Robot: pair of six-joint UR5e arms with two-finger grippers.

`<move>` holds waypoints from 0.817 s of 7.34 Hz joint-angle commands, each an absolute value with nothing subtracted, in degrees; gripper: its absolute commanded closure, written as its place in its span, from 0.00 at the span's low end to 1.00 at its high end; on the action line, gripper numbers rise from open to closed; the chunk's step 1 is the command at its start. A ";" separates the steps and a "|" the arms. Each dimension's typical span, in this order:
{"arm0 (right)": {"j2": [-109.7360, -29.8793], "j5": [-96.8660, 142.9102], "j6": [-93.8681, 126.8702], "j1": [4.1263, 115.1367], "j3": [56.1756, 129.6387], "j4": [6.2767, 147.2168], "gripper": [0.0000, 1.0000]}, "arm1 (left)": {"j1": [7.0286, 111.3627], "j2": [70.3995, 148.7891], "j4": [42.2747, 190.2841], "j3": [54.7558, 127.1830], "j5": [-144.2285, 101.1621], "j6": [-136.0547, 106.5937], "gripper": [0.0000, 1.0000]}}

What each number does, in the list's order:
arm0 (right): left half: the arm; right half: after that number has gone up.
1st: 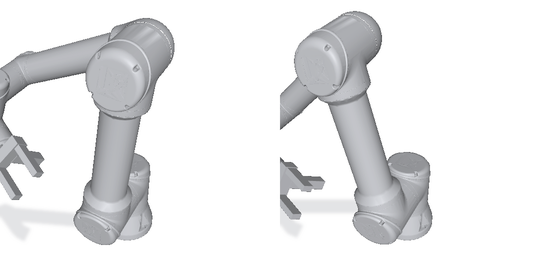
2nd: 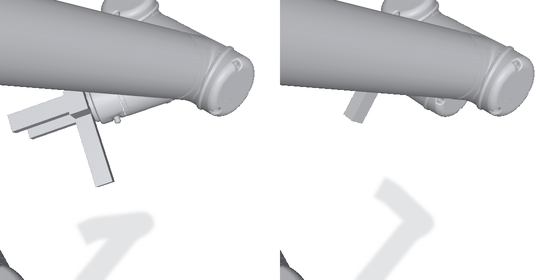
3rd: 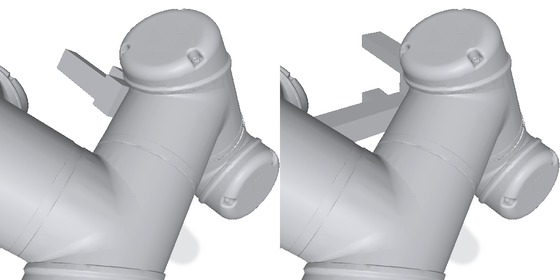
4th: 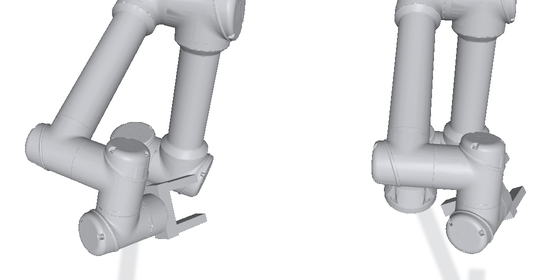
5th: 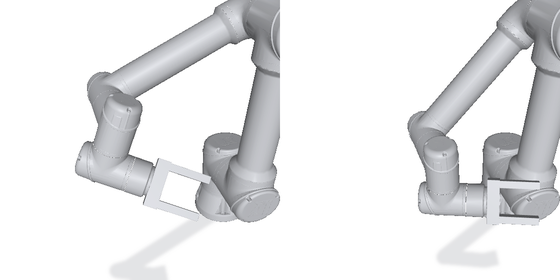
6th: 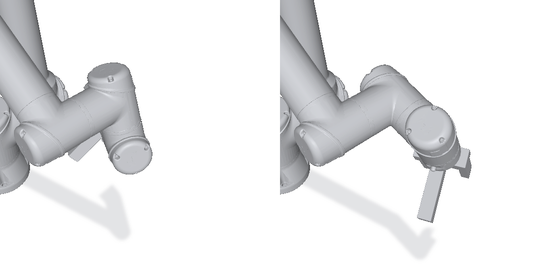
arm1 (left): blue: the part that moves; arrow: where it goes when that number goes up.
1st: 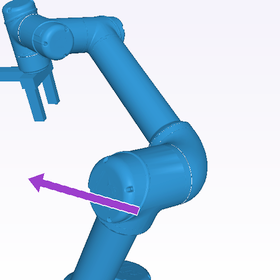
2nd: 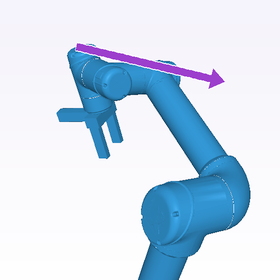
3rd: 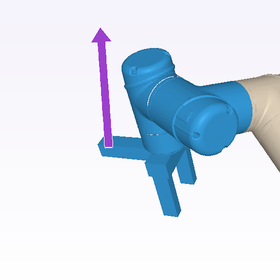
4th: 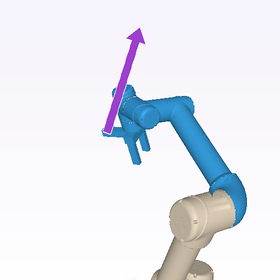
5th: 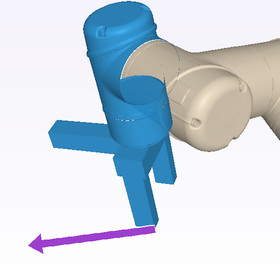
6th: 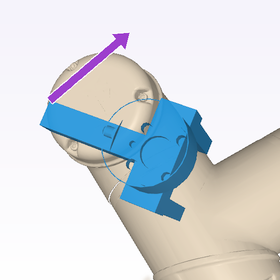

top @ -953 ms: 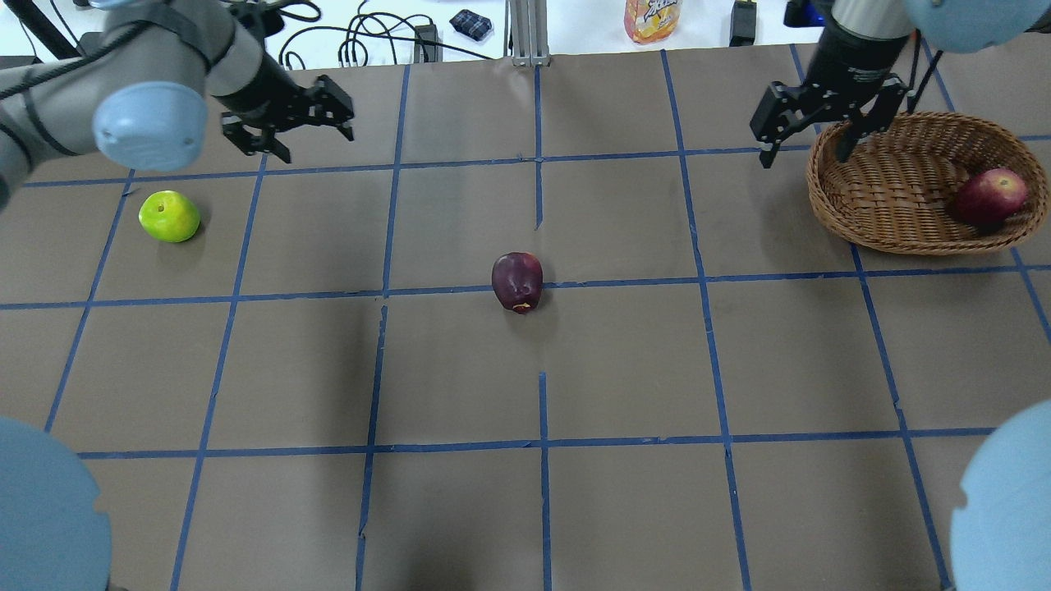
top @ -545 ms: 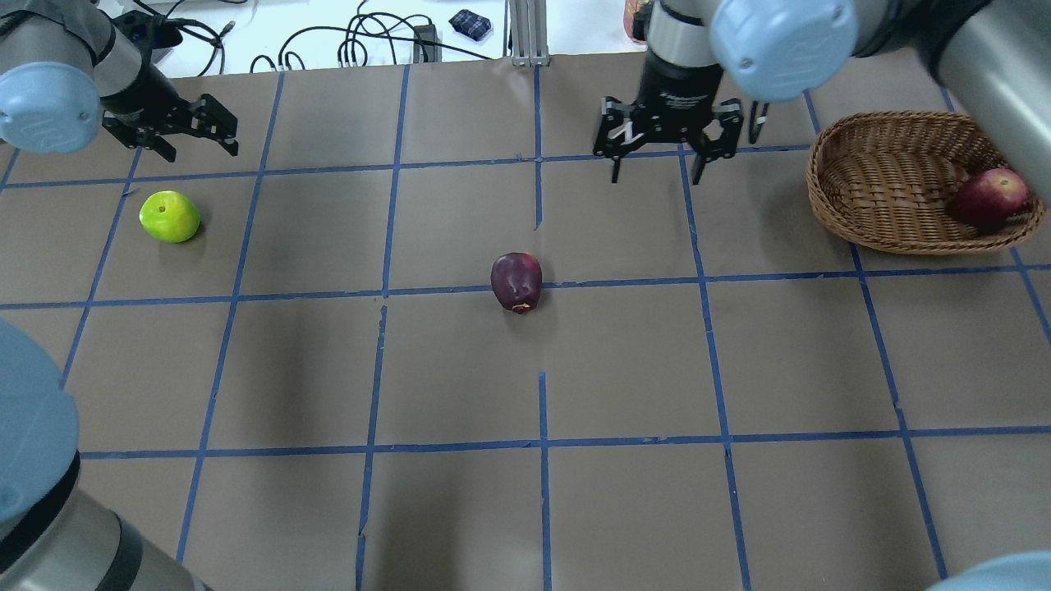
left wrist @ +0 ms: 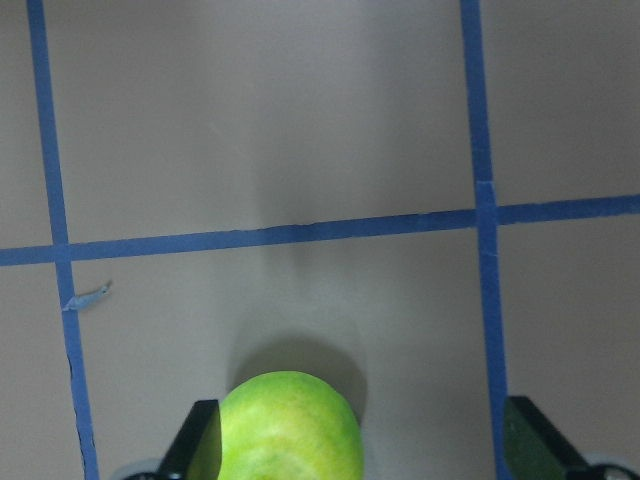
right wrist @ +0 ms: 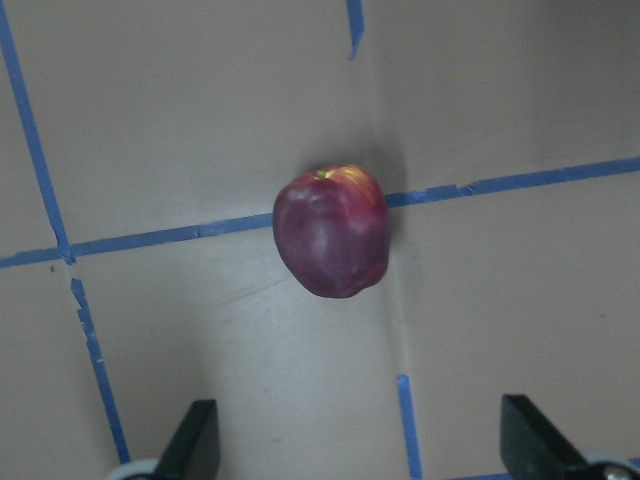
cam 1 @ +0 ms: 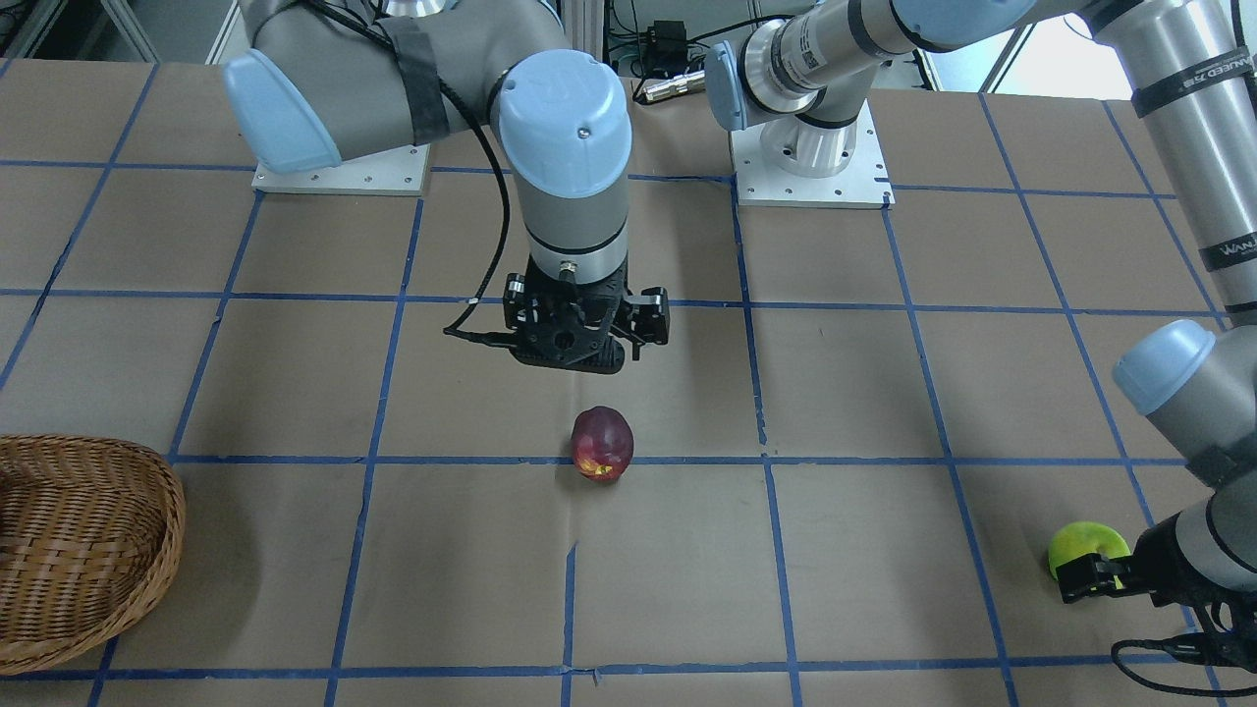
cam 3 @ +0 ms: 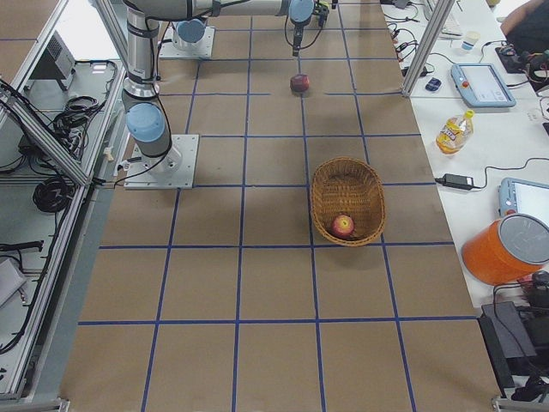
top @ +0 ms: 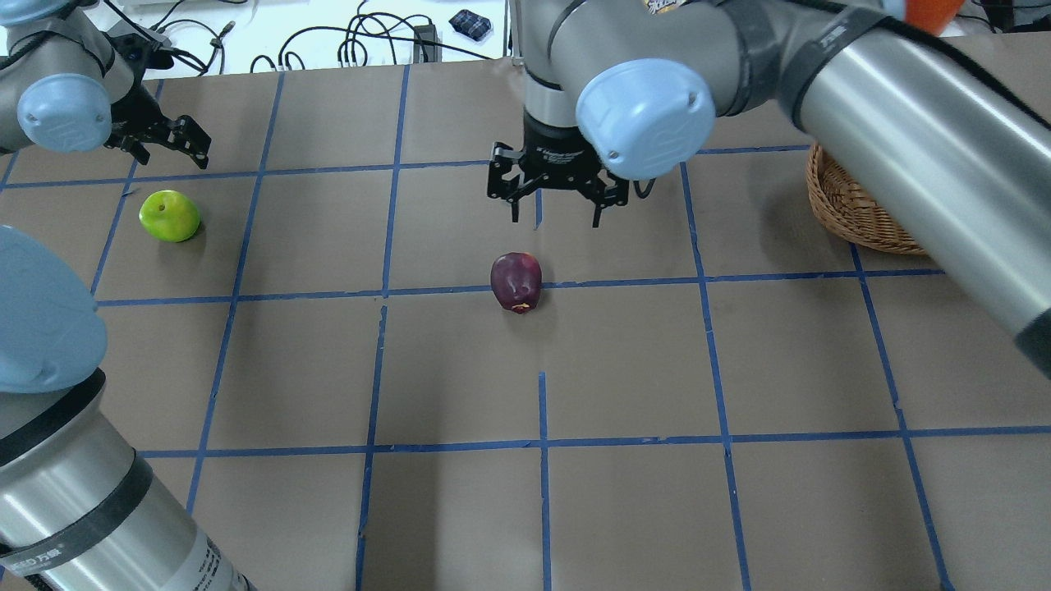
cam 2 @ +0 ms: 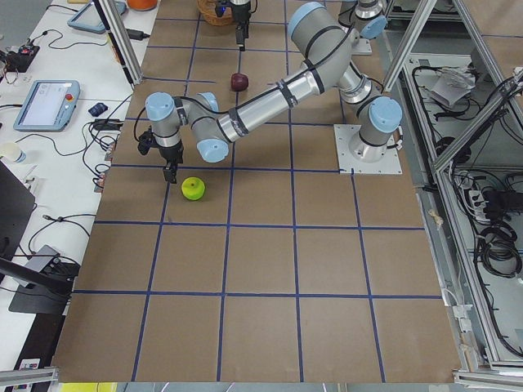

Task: Put all apples into basket
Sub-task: 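Grasp the dark red apple with right gripper while left gripper grasps green apple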

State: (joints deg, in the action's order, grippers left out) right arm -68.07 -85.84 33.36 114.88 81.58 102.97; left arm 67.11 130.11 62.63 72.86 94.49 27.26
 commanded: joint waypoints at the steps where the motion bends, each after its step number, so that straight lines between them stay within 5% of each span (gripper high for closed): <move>1: -62.70 -85.87 35.60 116.98 81.74 109.48 0.00 | 65.40 130.96 63.88 73.30 94.66 27.16 0.00; 6: -58.89 -89.45 35.51 117.07 82.18 110.83 0.00 | 63.81 131.31 63.82 77.42 93.95 27.07 0.00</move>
